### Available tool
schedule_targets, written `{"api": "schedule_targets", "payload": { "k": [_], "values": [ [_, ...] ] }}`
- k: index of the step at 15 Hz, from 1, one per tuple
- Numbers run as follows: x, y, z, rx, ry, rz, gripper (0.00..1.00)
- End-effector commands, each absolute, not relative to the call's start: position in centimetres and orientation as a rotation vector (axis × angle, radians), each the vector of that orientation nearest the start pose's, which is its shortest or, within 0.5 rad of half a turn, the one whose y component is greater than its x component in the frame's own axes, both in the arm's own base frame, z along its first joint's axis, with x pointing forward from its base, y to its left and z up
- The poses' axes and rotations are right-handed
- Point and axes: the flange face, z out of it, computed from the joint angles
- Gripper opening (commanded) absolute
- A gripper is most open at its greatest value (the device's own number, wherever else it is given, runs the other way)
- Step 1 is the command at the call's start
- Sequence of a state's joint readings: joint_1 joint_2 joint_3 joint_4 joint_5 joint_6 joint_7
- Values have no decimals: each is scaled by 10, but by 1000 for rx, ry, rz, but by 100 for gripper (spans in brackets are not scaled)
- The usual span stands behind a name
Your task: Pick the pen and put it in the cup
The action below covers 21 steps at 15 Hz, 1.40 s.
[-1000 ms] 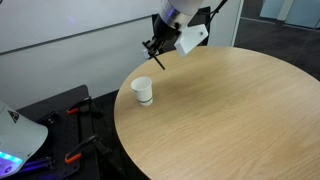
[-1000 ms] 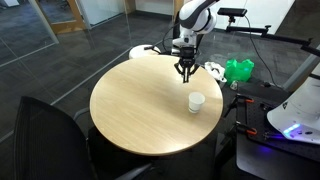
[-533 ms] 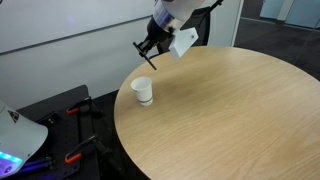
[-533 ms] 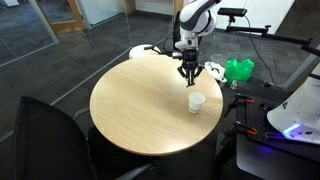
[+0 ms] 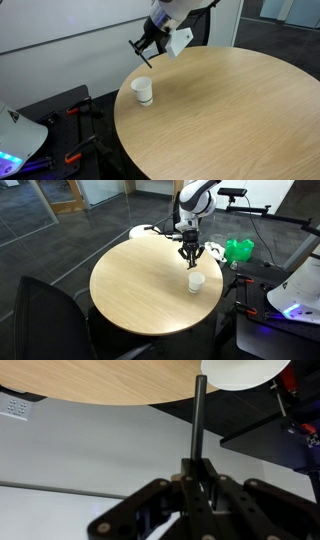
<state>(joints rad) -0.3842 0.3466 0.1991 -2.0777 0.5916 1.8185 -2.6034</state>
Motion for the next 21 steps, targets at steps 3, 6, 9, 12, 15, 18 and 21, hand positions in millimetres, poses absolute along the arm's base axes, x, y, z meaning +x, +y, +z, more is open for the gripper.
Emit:
{"api": "schedule_targets", "payload": {
  "k": [3,6,9,12,15,18,21],
  "values": [
    [524,-51,243,-1189,-2070,-595,3],
    [524,-50,241,-1180,-2061,-596,3],
    [523,-49,240,-1169,-2053,-591,3],
    [523,-47,238,-1143,-2037,-588,3],
    [521,-44,233,-1103,-2004,-586,3],
    [519,-49,224,-1099,-1964,-585,3],
    [514,-57,215,-1107,-1924,-573,3]
  ]
}}
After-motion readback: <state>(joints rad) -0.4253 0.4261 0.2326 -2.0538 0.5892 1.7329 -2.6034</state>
